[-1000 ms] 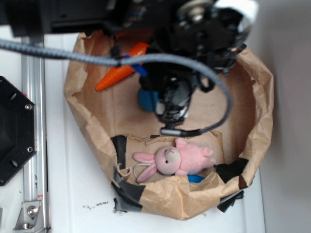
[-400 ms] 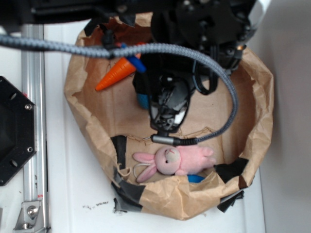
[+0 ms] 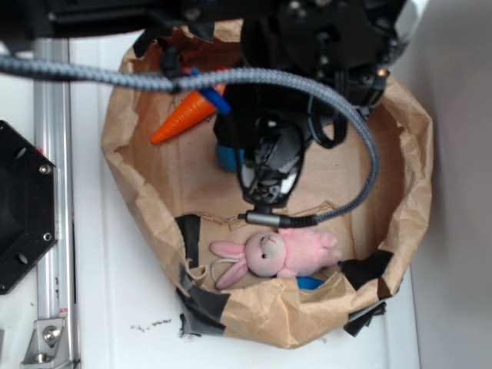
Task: Grab the black box.
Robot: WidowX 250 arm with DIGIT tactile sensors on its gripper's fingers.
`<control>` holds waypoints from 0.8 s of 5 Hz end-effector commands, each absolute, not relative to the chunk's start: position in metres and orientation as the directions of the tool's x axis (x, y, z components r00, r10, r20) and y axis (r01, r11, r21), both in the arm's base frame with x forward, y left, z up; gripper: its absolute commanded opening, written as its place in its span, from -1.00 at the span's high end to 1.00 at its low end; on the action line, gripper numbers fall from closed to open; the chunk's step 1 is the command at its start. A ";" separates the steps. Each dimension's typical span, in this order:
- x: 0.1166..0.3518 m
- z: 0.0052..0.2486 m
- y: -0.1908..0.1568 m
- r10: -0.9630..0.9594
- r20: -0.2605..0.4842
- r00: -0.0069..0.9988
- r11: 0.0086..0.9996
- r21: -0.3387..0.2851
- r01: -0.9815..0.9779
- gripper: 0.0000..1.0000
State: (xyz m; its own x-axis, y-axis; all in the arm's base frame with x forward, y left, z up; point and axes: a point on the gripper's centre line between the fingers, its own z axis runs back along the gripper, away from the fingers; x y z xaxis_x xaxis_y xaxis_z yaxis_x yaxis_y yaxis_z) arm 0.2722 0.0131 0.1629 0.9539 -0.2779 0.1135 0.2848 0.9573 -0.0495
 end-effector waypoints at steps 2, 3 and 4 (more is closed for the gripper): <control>0.257 0.123 0.017 -0.354 -0.001 0.935 0.933 0.066 0.353 -1.00; 0.257 0.123 0.017 -0.354 -0.001 0.935 0.933 0.066 0.353 -1.00; 0.257 0.123 0.017 -0.354 -0.001 0.935 0.933 0.066 0.353 -1.00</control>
State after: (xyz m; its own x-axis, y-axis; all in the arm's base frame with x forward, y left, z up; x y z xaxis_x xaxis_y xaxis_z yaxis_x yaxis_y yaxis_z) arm 0.2686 0.0113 0.1117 0.9342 -0.3539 -0.0449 0.3559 0.9332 0.0505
